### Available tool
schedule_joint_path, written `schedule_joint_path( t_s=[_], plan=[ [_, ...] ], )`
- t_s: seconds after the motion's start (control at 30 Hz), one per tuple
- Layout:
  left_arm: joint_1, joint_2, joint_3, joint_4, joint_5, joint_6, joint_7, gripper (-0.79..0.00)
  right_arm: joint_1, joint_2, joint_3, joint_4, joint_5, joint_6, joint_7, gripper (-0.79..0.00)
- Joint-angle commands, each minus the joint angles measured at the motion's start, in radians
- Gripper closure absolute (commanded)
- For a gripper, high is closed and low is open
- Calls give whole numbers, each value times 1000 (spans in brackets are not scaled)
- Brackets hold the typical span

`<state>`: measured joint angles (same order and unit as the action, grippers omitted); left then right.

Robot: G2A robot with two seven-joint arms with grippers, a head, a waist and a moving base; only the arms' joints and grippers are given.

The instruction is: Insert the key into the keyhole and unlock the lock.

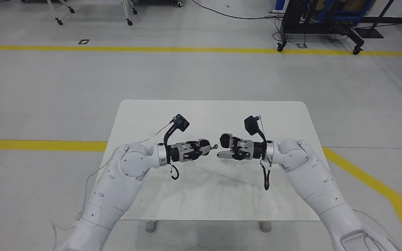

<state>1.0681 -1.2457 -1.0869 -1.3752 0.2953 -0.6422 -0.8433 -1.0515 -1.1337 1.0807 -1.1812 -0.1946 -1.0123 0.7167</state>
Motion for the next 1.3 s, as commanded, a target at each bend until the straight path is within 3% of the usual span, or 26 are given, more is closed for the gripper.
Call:
schedule_joint_path(
  t_s=[0.0, 0.1, 0.27, 0.37, 0.4, 0.47, 0.8, 0.83, 0.87, 1.27],
  plan=[
    [-3, 1, 6, 2, 1, -4, 2, 0, 4, 7, -6, -3, 9, 0, 17, -443],
    [-8, 1, 21, 6, -4, -12, -3, 0, 10, 16, -17, -3, 18, 0, 30, -369],
    [-15, 2, 42, 7, -12, -22, -6, 0, 23, 26, -41, 1, 28, 0, 35, -351],
    [-14, 4, 48, 6, -13, -26, -6, 0, 29, 31, -55, 0, 35, 0, 30, -280],
    [-15, 5, 50, 6, -13, -25, -6, 0, 31, 33, -60, -1, 37, 0, 29, -237],
    [-16, 7, 48, 3, -6, -23, 9, 0, 32, 36, -70, -3, 59, 0, 16, 0],
    [-7, 15, 45, -9, -12, -26, 47, 0, 28, 55, -89, -15, 118, 0, 13, 0],
    [-8, 15, 42, -6, -24, -21, 56, -120, 28, 56, -89, -12, 122, 0, 9, 0],
    [-10, 16, 39, -3, -28, -12, 61, -785, 28, 58, -88, -9, 121, 0, 4, 0],
    [-13, 18, 23, 4, -34, 9, 88, -785, -2, 85, -22, 9, 63, 0, -100, 0]
  ],
)
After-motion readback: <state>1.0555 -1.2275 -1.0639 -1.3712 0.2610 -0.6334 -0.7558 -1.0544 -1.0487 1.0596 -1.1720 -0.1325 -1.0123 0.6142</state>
